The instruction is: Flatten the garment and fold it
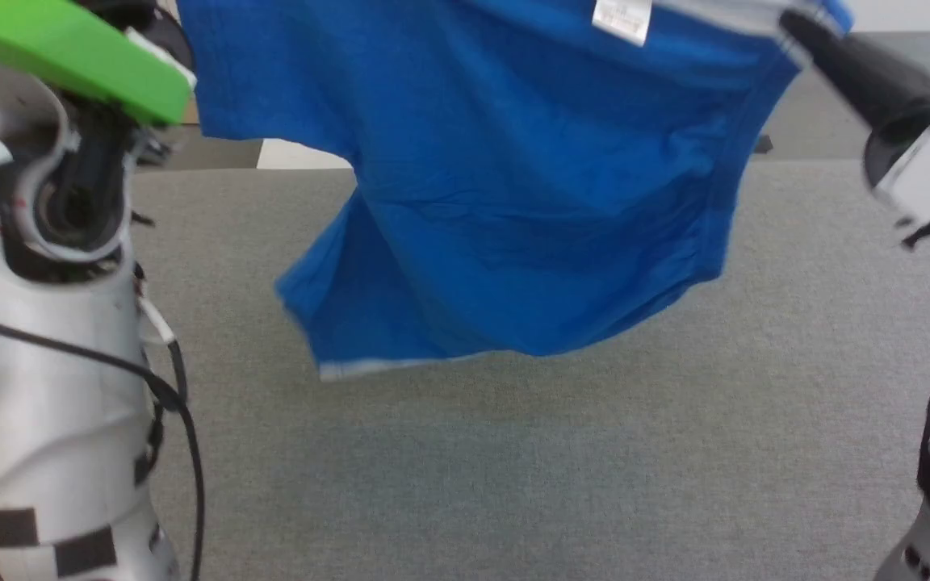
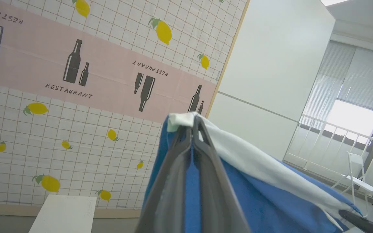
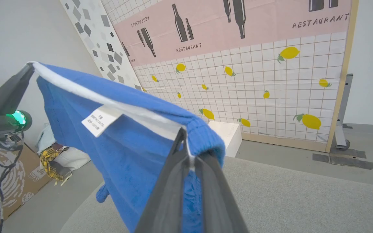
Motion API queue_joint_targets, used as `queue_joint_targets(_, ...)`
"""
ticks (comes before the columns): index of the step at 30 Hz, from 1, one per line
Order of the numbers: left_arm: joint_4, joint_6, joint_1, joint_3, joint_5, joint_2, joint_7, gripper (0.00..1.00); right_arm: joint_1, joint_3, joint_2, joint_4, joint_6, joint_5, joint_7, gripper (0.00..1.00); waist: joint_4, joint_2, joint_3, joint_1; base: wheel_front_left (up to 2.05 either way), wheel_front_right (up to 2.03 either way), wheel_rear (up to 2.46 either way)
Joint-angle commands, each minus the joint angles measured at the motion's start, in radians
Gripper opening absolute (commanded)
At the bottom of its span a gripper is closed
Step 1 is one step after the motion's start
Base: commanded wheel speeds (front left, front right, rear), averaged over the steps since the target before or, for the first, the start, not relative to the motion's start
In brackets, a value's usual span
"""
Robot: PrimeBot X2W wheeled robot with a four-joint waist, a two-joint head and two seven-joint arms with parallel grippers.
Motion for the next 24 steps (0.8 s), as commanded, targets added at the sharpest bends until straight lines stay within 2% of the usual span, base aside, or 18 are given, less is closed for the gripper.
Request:
queue_joint_targets(1, 0.015, 0.014, -0.033, 0.007, 0.005, 0.018, 0.013, 0.00, -0.038, -0.020, 0.003, 0.017, -0.002, 0.015, 0.024, 0.00, -0.008, -0.0001, 0.019, 0.0000, 0.00, 0.00, 0.00)
queue_joint_targets(5, 0.082, 0.036, -0.110, 0.005, 0.018, 0.049, 0.059, 0.00, -0.152, -0.063, 0.009, 0.099, -0.002, 0.033, 0.093, 0.00, -0.017, -0.0001, 0.076, 0.0000, 0.00, 0.00, 0.00)
queue_joint_targets(9, 0.160, 0.043, -0.197, -0.013, 0.056, 0.083, 0.079, 0.00, -0.276, -0.059, 0.010, 0.205, -0.002, 0.007, 0.098, 0.00, -0.025, -0.0001, 0.162, 0.0000, 0.00, 0.00, 0.00)
queue_joint_targets(13, 0.262, 0.040, -0.331, -0.033, 0.125, 0.138, 0.057, 0.00, -0.433, -0.004, 0.010, 0.307, -0.002, -0.082, 0.021, 0.00, -0.037, -0.0001, 0.284, 0.0000, 0.00, 0.00, 0.00)
queue_joint_targets(16, 0.316, 0.041, -0.404, -0.034, 0.153, 0.155, 0.023, 0.00, -0.523, 0.032, 0.010, 0.360, -0.002, -0.146, -0.067, 0.00, -0.042, -0.0001, 0.342, 0.0000, 0.00, 0.00, 0.00)
queue_joint_targets(21, 0.404, 0.034, -0.487, -0.033, 0.180, 0.164, -0.054, 0.00, -0.633, 0.084, 0.011, 0.438, -0.002, -0.272, -0.218, 0.00, -0.043, -0.0001, 0.419, 0.0000, 0.00, 0.00, 0.00)
queue_joint_targets(24, 0.443, 0.018, -0.487, -0.038, 0.173, 0.152, -0.085, 0.00, -0.642, 0.097, 0.011, 0.468, -0.002, -0.293, -0.271, 0.00, -0.035, -0.0001, 0.446, 0.0000, 0.00, 0.00, 0.00)
